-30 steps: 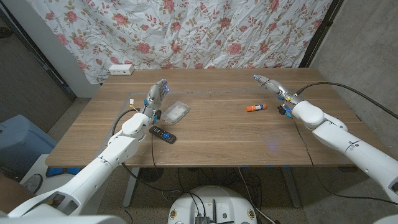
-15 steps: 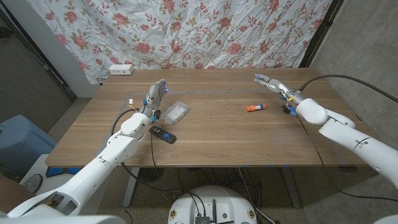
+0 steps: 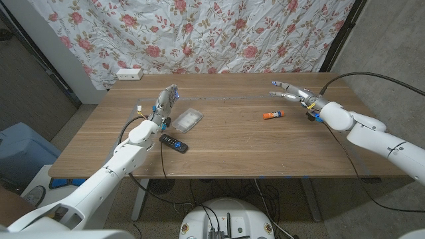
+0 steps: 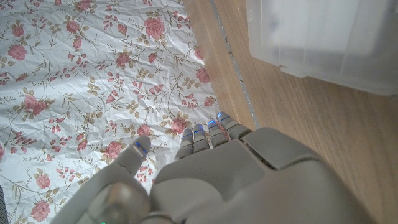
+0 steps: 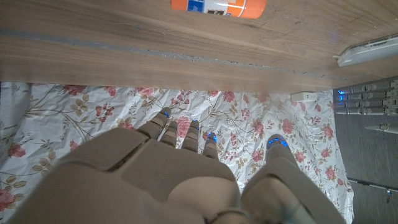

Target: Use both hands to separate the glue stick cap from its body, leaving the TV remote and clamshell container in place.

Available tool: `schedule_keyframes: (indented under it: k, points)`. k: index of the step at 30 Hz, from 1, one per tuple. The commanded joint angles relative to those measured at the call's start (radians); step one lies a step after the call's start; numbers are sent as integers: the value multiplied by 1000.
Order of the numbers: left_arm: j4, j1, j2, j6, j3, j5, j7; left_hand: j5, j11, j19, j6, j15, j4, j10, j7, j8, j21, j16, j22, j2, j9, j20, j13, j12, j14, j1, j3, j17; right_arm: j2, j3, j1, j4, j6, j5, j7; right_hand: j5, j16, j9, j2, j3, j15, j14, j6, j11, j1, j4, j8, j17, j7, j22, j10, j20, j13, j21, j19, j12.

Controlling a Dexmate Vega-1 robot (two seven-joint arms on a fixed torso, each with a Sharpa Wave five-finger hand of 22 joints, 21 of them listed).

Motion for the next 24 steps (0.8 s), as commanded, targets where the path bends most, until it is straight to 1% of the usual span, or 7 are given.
schedule_keyframes:
  k: [1,7,10,15,18,19,24]
  points:
    - [-19,14,16,20,-3,14,29,-4,-5,-2,8,0,-3,8,-2,4,-3,3,1,105,1,2,3,4,6,-2,8,1,-66,-23,39,-89,-86,-94,120,-4,6,2,-4,8,-5,-10,-13,-1,26,-19,5,2,-5,4,-6,1,3,8,-5,-1]
    - [-3,12,6,7,-3,8,21,-4,-5,-3,9,2,-3,10,-2,4,-3,3,1,107,2,2,3,4,8,-2,10,1,-88,-32,63,-120,-111,-116,200,-2,10,5,-6,27,14,-18,-24,0,73,-57,14,-1,-2,4,-8,14,4,10,-5,3]
    - [2,9,3,4,0,13,22,-4,-7,-3,9,2,-3,10,-2,4,-3,3,1,108,2,2,3,4,9,-2,10,2,-92,-37,77,-123,-114,-128,230,0,13,6,-7,37,25,-20,-15,4,98,-74,22,-1,-14,4,-3,19,5,11,-6,6]
    - [4,6,2,7,4,17,23,-4,-7,-4,11,3,-2,11,-3,4,-3,2,1,108,2,1,3,3,9,-2,11,2,-96,-48,99,-135,-132,-153,284,2,16,7,-9,51,30,-22,0,0,132,-89,32,-2,-19,3,6,26,7,12,-4,11]
    - [3,6,1,10,4,17,26,-4,-9,-5,11,5,-2,11,-2,4,-3,2,1,109,2,2,3,2,9,-2,12,2,-96,-61,114,-140,-143,-183,312,2,20,8,-16,68,40,-21,20,-2,176,-98,42,-3,-27,3,24,39,9,14,-1,18]
    - [3,6,2,11,4,17,27,-4,-8,-5,12,5,-2,11,-2,4,-3,2,1,109,2,2,3,2,9,-2,12,2,-98,-73,122,-146,-157,-216,326,2,22,8,-19,72,43,-17,26,-1,188,-99,45,-3,-28,3,28,45,9,15,3,19]
    - [-6,8,5,23,4,17,33,-4,-6,-5,12,6,-2,10,-1,4,-2,2,2,109,2,2,3,1,10,-2,13,2,-91,-90,139,-151,-177,-266,355,0,32,9,-33,90,55,3,45,5,240,-102,52,-3,-34,3,64,61,12,20,24,30]
